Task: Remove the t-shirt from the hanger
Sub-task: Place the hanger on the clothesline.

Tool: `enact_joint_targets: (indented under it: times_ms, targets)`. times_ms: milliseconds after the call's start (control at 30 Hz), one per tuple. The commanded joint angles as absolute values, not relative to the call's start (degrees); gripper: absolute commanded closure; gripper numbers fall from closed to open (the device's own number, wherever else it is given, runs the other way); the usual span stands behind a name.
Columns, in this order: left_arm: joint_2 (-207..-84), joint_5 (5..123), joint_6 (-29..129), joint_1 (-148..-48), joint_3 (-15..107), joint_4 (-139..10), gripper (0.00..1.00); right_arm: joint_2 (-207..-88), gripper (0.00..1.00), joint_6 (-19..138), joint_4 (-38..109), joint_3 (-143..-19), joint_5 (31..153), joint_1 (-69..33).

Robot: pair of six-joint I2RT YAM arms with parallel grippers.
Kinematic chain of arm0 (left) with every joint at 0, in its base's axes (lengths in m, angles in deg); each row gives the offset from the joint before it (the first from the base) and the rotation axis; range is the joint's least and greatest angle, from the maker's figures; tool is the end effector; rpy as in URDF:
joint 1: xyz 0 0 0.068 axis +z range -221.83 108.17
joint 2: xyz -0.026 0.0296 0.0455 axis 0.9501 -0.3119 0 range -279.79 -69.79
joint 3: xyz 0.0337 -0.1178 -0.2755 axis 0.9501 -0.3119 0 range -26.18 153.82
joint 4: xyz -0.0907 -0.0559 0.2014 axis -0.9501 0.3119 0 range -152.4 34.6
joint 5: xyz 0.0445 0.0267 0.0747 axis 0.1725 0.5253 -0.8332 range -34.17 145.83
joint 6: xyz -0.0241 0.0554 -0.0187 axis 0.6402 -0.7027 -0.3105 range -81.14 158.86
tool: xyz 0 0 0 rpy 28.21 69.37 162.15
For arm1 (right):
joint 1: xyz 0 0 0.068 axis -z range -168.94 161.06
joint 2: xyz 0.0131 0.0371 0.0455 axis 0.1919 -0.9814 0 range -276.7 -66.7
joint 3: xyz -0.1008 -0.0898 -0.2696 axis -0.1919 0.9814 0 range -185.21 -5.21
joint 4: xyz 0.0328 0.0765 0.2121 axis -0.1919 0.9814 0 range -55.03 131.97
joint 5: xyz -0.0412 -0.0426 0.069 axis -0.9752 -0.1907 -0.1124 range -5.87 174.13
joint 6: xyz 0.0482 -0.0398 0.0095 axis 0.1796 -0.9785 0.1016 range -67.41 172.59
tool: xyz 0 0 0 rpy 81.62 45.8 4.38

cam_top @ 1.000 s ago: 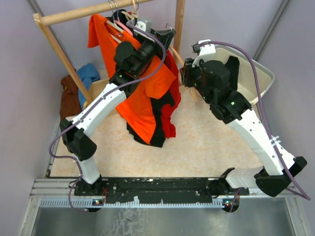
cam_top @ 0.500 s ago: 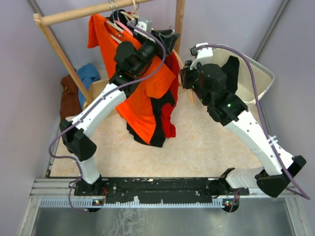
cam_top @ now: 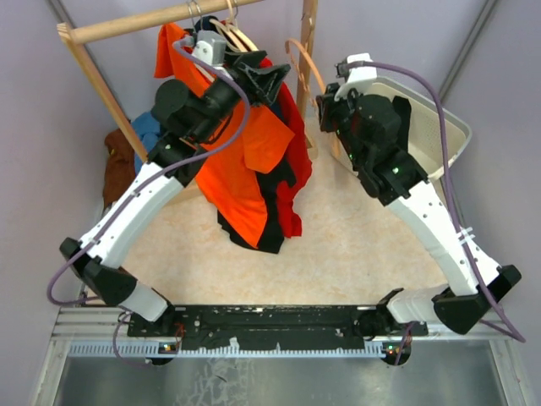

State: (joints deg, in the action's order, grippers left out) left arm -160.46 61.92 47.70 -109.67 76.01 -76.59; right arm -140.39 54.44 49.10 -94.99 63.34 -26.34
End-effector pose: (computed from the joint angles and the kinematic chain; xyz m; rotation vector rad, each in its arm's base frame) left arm 0.2544 -0.2042 0.5606 0.3837 1.0933 -0.7844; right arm 0.2018 0.1326 0.5149 -0.1892 1.5333 0.2653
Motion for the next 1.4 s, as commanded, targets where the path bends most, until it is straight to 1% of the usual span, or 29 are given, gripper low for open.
enact_joint_targets:
  times_ms: [0,167,600,833,1033,1200,1233,1300,1333,1367]
  targets:
    - [-153.3,62.2,46.5,-109.7,71.8,-76.0,0.27,-141.7,1.00,53.1,41.0,-100.4,69.5,-22.2]
    - [-146.8,60.2,45.7,-109.7,67.3,-75.6,0.26,-145.4,1.00,51.8,39.7,-104.2,73.5,-20.9]
    - [-132.7,52.8,45.0,-109.7,51.3,-76.1,0.23,-156.0,1.00,52.1,38.1,-115.8,78.2,-19.4]
    - [-128.9,47.7,43.4,-109.7,47.5,-75.9,0.22,-162.5,1.00,53.7,39.7,-122.4,80.2,-17.6]
    - [-127.7,44.0,42.7,-109.7,47.2,-74.5,0.22,-164.7,1.00,55.1,40.3,-122.7,80.9,-17.3]
    - [-127.3,41.7,42.0,-109.7,47.6,-74.1,0.22,-163.1,1.00,56.0,39.9,-118.9,80.7,-17.3]
    - [-127.3,41.3,41.8,-109.7,47.7,-74.1,0.22,-162.4,0.98,56.3,39.3,-117.6,80.5,-17.3]
    - [-127.5,40.7,41.5,-109.7,48.1,-73.9,0.21,-161.8,0.90,56.5,38.8,-115.7,80.4,-17.3]
    - [-127.7,40.2,41.3,-109.7,48.4,-73.5,0.21,-159.8,0.85,56.5,38.7,-115.1,80.2,-17.3]
    - [-127.8,39.7,41.1,-109.7,48.8,-73.2,0.21,-159.1,0.76,56.5,38.7,-114.5,80.1,-17.3]
